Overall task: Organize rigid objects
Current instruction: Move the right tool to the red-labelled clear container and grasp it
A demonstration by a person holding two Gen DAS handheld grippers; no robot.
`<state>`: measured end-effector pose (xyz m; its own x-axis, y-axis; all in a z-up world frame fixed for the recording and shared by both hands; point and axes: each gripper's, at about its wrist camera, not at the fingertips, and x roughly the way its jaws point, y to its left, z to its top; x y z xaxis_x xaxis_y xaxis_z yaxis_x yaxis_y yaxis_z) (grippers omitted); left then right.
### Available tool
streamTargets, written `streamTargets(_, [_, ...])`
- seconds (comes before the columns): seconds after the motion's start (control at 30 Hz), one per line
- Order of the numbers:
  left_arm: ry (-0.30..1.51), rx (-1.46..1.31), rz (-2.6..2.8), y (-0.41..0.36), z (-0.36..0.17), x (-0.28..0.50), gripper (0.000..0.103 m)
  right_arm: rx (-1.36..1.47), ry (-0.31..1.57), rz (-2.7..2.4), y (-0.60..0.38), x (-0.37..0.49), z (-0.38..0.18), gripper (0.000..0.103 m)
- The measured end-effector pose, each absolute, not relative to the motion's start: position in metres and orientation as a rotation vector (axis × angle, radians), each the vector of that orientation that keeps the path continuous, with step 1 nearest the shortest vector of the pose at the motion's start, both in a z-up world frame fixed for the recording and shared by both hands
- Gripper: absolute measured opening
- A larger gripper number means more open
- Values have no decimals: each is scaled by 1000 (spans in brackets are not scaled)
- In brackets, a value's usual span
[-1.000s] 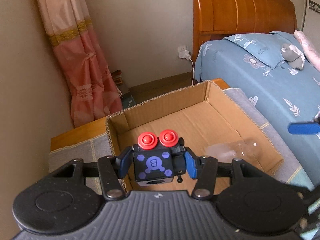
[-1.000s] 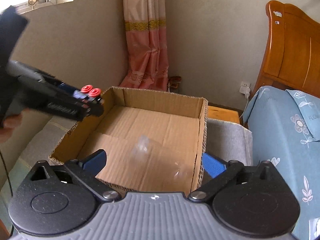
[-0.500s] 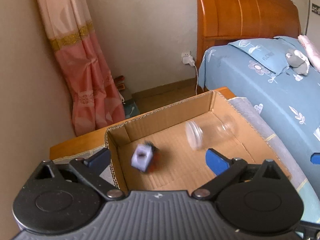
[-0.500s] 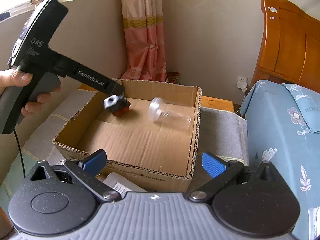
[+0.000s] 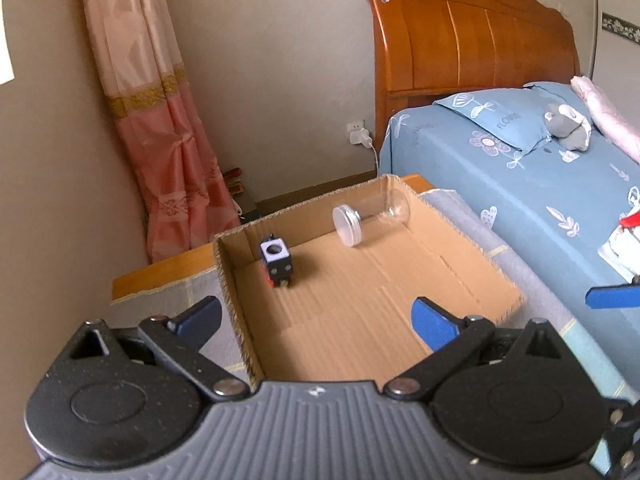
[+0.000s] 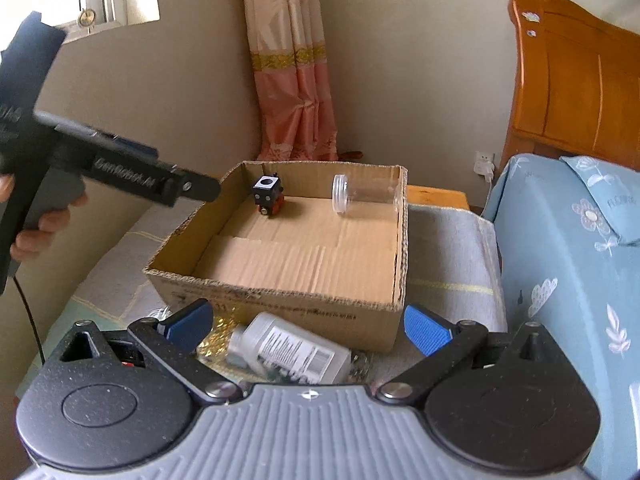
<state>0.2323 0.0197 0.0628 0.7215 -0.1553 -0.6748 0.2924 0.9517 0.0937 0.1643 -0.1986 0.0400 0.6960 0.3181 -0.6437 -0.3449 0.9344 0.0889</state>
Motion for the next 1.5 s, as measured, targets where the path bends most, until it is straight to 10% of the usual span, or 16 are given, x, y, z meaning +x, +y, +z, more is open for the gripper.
streamTargets(1.5, [827,48,-70,102,-56,100,101,-170,863,391,-144,90,-22,103])
